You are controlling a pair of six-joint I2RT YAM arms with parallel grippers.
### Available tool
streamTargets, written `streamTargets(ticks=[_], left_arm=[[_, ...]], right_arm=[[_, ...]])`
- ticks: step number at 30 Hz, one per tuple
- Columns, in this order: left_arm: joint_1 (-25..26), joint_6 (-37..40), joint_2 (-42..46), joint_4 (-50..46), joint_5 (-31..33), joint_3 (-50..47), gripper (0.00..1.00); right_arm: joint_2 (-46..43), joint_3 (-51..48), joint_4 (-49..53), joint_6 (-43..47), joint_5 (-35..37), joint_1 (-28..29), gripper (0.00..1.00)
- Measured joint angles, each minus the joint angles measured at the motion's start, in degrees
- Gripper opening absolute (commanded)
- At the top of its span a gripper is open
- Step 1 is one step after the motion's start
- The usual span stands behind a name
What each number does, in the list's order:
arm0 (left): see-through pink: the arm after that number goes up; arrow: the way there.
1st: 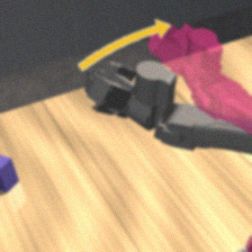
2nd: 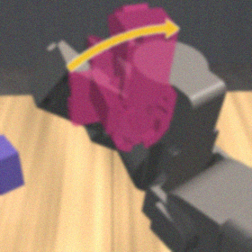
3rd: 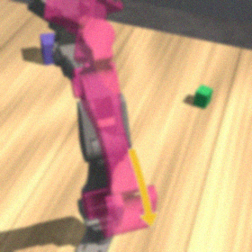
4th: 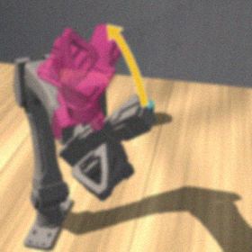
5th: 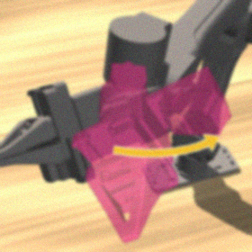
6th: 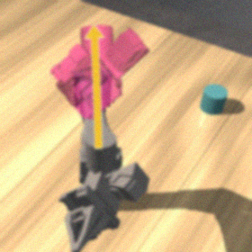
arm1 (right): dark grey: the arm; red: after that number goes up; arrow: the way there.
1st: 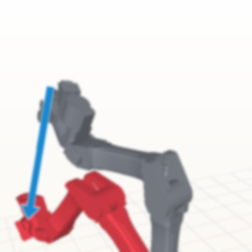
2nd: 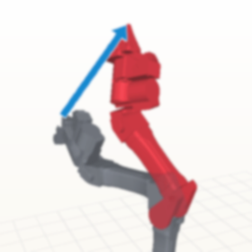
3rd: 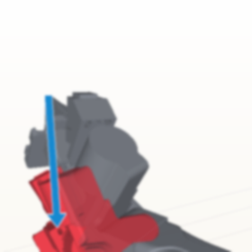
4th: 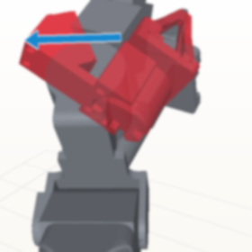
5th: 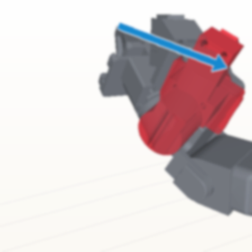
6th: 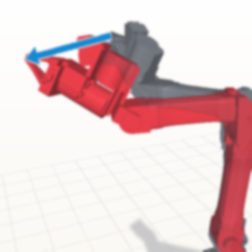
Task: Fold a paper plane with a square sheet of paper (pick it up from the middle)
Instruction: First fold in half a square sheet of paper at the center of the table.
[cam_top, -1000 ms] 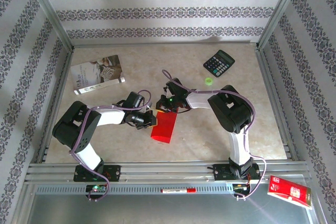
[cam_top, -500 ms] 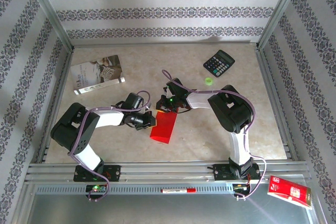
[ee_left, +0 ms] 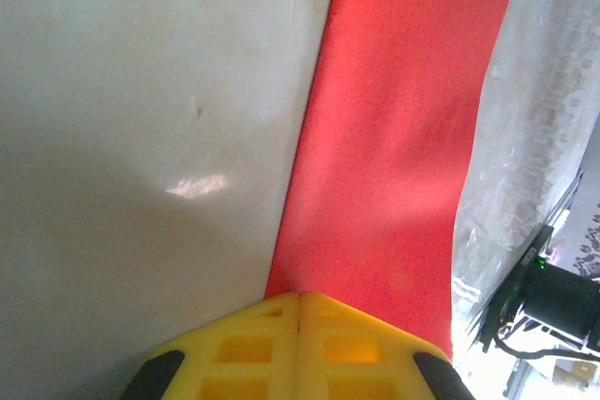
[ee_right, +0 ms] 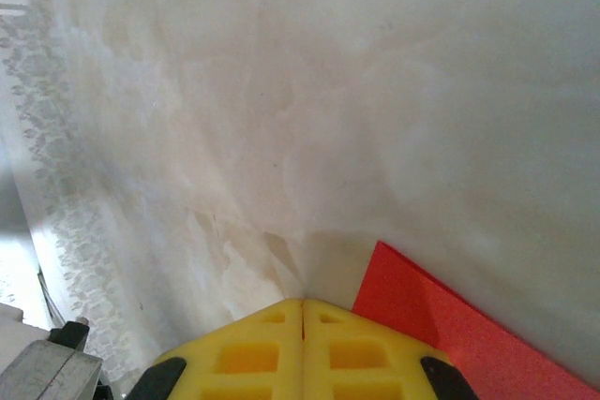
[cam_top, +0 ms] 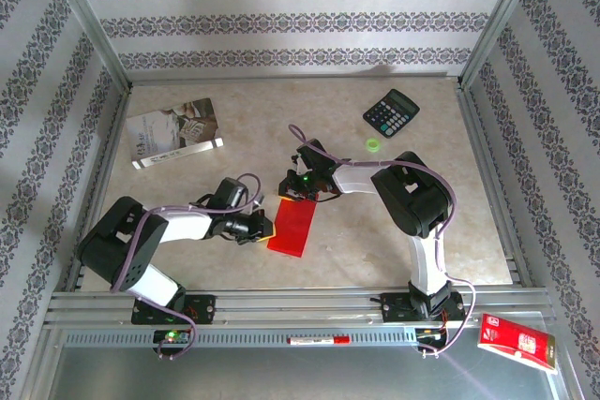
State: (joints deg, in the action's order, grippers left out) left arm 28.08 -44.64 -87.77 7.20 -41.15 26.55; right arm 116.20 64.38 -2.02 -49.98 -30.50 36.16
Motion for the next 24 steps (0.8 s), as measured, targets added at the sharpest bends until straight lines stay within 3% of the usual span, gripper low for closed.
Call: streamTargets(ticks=[8, 16, 20, 24], left_arm=[[0.96, -0.96, 5.97, -0.44, -1.25, -5.31, 0.0], [3.02, -0.85, 13.64, -12.79, 0.5, -6.29, 0.0], [3.45, -1.29, 21.03, -20.72, 1.92, -6.38, 0.1], [3.43, -3.58, 28.87, -21.03, 4.76, -4.85, 0.17]], right_arm=[[0.0, 0.2, 0.33, 0.66, 0.24, 0.09, 0.0], [0.11, 1.16, 1.92, 1.33, 1.09, 0.46, 0.0], [0.46, 2.71, 4.15, 3.93, 0.85, 0.48, 0.0], [0.92, 6.05, 10.16, 10.51, -0.17, 0.46, 0.0]])
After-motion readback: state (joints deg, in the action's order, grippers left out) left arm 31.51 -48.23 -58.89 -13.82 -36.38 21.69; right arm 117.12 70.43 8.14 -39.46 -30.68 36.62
